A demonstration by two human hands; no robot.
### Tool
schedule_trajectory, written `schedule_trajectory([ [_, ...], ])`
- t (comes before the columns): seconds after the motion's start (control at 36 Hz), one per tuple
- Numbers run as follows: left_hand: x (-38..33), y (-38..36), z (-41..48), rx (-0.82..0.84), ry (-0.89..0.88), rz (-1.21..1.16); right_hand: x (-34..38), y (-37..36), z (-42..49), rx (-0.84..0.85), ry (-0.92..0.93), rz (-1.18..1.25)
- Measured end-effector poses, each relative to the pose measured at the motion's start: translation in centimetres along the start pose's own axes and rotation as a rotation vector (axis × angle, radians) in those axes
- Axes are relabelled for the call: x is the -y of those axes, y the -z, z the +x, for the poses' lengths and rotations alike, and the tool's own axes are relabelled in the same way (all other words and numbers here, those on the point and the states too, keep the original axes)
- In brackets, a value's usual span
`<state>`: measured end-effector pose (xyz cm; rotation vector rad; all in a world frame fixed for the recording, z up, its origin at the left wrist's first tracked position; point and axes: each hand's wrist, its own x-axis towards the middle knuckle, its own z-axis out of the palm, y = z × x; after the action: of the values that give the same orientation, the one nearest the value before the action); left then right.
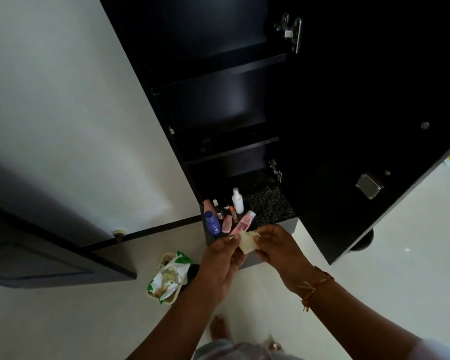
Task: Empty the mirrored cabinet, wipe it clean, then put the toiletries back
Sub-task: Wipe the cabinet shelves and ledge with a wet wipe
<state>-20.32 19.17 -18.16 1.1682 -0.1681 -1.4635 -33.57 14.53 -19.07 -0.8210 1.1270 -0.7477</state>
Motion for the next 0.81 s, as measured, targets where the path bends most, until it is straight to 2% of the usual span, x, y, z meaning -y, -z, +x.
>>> schedule_trajectory([
  [0.14, -0.1, 0.2, 0.9, -0.07, 0.021, -0.003, 0.0, -0.3, 0.5, -0.218, 0.303, -0.601],
  [0.19, -0.1, 0.4, 1.5, -0.081, 0.019, -0.015, 0.1, -0.5, 0.7, -0.258, 0.35, -0.696],
  [0.31, -0.6, 0.8, 2.7, -0.039, 0.01, -0.028, -0.2, -1.1, 1.7, -0.18, 0.312, -0.772],
  [0.39, -0.9, 1.1, 3.9, -0.021, 0.04, -0.022, -0.1, -1.7, 2.5, -0.12, 0.266, -0.69],
  [0.53, -1.8, 1.5, 6.0, 0.003, 0.115, -0.039, 0.4, -2.6, 4.1, 0.01, 0.147, -0.378],
  [0.64, -2.8, 1.6, 8.1, -0.009, 0.156, -0.021, 1.0, -3.3, 5.4, -0.013, -0.03, -0.088],
  [0.81, -3.5, 1.7, 11.3, 0.033, 0.197, 0.115, 1.5, -4.1, 6.5, -0.068, -0.17, 0.035],
])
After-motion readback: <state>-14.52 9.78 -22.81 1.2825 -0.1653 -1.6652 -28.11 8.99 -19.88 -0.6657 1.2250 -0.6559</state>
